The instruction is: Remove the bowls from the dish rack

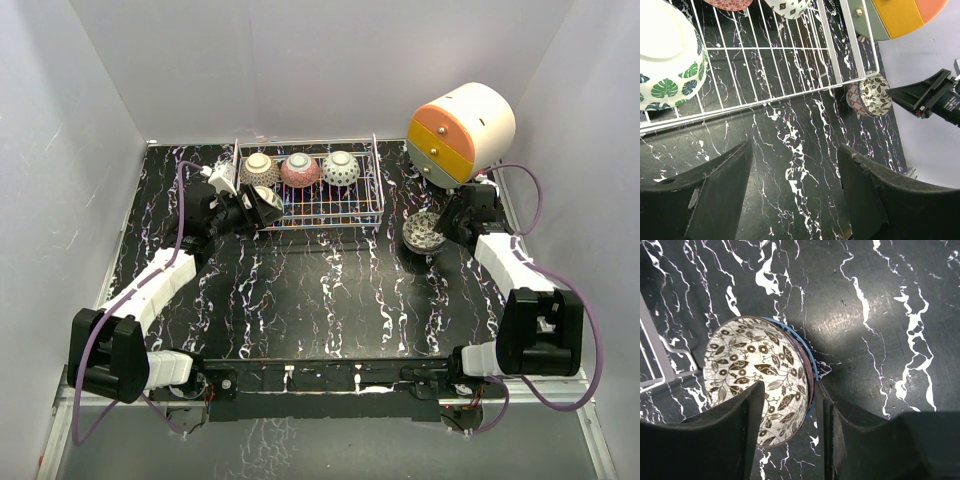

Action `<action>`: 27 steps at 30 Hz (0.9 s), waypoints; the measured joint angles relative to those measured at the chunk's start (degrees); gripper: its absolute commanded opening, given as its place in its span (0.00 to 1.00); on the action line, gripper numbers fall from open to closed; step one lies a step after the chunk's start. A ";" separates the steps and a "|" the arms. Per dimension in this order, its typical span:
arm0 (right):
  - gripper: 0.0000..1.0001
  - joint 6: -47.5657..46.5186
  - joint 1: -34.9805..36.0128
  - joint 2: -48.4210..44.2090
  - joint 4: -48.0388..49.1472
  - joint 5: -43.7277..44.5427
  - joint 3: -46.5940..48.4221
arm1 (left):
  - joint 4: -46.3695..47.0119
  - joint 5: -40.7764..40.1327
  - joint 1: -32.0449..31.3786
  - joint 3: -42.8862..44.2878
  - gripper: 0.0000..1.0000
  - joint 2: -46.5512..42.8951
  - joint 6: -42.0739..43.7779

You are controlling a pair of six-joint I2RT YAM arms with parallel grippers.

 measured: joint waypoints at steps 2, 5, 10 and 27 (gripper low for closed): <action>0.47 0.20 -0.02 -1.36 0.04 0.55 -0.02 | 0.00 0.09 0.00 0.00 0.67 0.00 0.02; 0.42 0.59 -0.02 -3.43 0.17 1.57 -0.07 | 0.17 0.17 0.00 0.00 0.67 0.00 0.02; 0.29 1.09 -0.02 -4.02 1.55 2.69 -1.46 | 0.31 0.22 0.00 0.00 0.67 0.00 0.02; 0.13 2.19 -0.07 -1.86 1.90 2.71 -2.69 | 0.26 0.20 0.00 0.00 0.67 0.00 0.07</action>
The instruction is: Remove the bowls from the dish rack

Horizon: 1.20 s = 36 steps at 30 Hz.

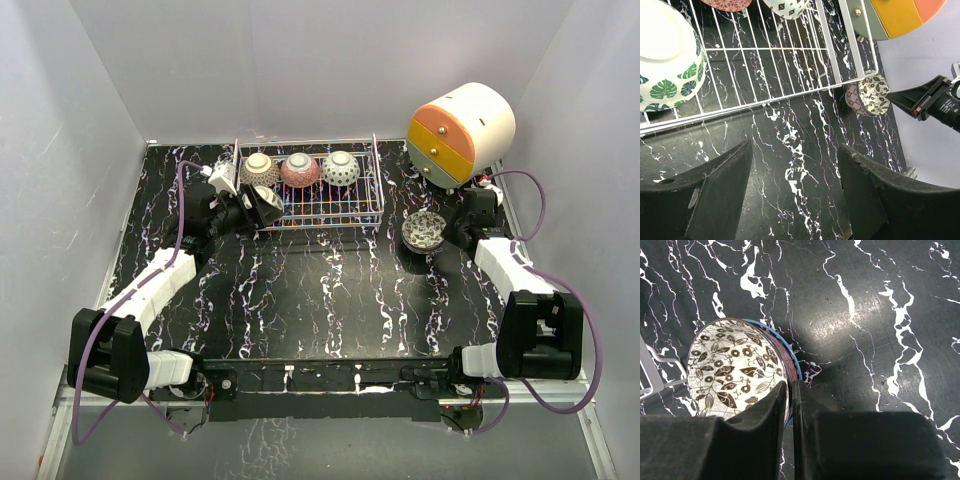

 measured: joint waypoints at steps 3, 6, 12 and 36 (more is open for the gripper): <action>0.11 0.07 0.00 0.59 0.63 0.00 0.00 | -0.11 0.00 0.00 0.00 0.67 0.00 0.07; 0.09 0.09 0.00 1.40 0.90 -0.04 0.00 | -0.26 0.00 0.00 0.00 0.67 0.00 0.17; 0.08 0.13 0.00 1.75 1.14 -0.20 0.00 | -0.42 0.00 0.00 0.00 0.67 -0.02 0.20; 0.54 0.35 0.00 -6.54 0.90 -1.81 0.02 | -15.45 -18.93 0.00 29.35 0.96 21.16 9.46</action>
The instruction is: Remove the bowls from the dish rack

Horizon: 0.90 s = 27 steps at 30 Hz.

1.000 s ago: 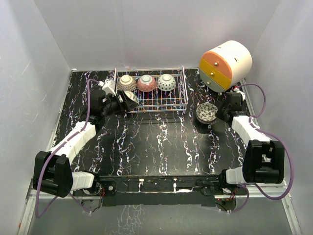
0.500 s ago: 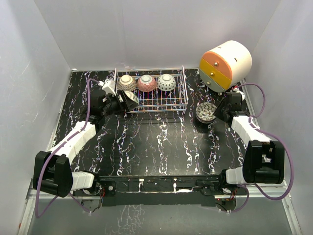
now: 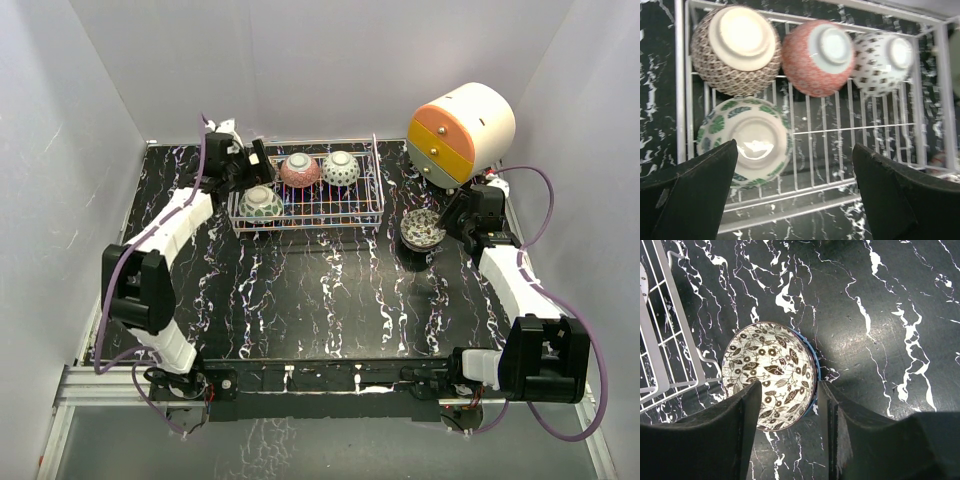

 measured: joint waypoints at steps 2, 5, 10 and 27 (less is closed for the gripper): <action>0.56 0.00 0.00 0.00 0.02 -0.31 0.00 | -1.55 -2.40 0.00 1.81 0.86 2.89 1.27; 0.57 0.02 0.00 -0.02 0.04 -0.96 0.00 | -3.45 -5.03 -0.11 2.49 0.80 5.90 2.80; 0.57 -0.07 0.00 -0.02 0.04 -1.64 0.00 | -5.88 -9.35 -1.75 4.74 0.80 9.38 5.05; 0.58 -0.28 0.00 -0.68 0.04 -2.21 0.00 | -9.84 -22.16 -7.26 6.84 0.69 13.03 10.67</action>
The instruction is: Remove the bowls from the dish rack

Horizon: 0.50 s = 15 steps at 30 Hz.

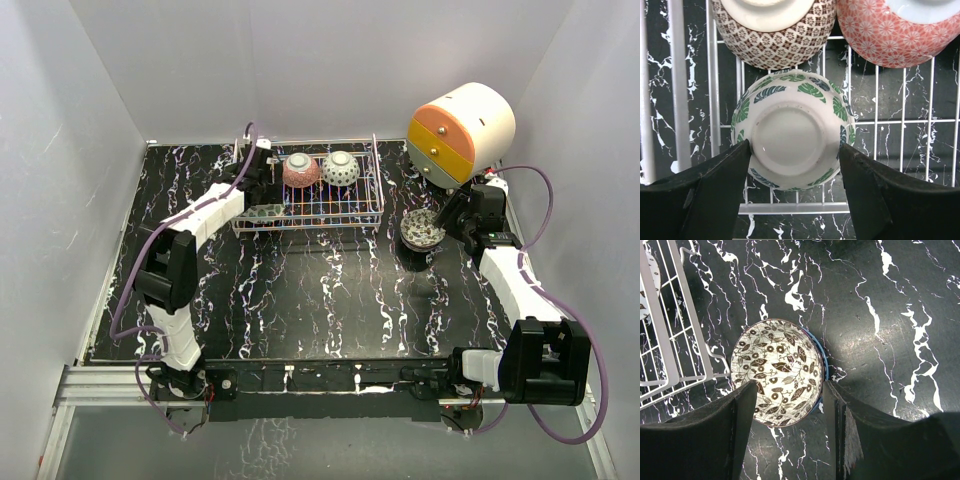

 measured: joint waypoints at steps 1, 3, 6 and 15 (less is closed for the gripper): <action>0.58 0.00 0.00 0.00 0.00 -0.11 -0.02 | 0.02 -0.35 -0.26 0.00 0.68 0.24 0.22; 0.58 -0.02 0.00 0.00 0.00 -0.22 -0.02 | 0.09 -0.48 -0.66 0.04 0.67 0.39 0.33; 0.58 -0.04 0.00 0.00 0.02 -0.35 -0.02 | 0.04 -0.39 -0.72 0.24 0.65 0.48 0.42; 0.58 -0.17 0.00 0.00 0.02 -0.44 -0.02 | -0.17 0.17 -0.70 1.79 0.38 1.18 -0.11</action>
